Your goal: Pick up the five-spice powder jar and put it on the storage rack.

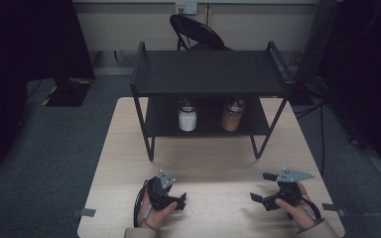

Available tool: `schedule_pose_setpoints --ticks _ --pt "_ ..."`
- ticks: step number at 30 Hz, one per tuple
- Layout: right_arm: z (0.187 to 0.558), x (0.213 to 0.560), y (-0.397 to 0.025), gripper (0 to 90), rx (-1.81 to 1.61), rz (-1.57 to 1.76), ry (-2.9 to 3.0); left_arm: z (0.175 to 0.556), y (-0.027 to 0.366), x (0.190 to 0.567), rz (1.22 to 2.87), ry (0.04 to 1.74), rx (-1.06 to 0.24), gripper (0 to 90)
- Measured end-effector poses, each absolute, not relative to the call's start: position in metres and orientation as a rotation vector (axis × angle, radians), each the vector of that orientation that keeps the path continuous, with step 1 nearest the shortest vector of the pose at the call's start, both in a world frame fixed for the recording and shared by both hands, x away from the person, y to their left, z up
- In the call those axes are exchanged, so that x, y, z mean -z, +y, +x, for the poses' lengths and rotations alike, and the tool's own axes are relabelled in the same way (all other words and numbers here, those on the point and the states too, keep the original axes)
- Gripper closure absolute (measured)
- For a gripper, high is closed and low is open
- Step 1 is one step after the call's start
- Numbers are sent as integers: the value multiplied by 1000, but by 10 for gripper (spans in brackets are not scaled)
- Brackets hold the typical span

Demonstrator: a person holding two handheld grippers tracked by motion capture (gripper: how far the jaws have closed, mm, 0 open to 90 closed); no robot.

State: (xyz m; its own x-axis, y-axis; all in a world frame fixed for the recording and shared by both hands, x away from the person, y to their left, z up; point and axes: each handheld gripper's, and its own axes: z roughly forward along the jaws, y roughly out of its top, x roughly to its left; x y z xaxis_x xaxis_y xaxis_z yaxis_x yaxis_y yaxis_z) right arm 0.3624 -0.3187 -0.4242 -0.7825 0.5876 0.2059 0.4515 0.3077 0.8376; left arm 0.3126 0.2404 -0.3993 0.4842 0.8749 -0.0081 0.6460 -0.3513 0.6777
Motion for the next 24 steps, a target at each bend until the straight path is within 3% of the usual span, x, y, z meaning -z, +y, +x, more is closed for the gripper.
schedule_pose_setpoints --ticks 24 --pt "365 428 -317 0 -1387 962 2496 313 240 399 2112 1250 -478 0"
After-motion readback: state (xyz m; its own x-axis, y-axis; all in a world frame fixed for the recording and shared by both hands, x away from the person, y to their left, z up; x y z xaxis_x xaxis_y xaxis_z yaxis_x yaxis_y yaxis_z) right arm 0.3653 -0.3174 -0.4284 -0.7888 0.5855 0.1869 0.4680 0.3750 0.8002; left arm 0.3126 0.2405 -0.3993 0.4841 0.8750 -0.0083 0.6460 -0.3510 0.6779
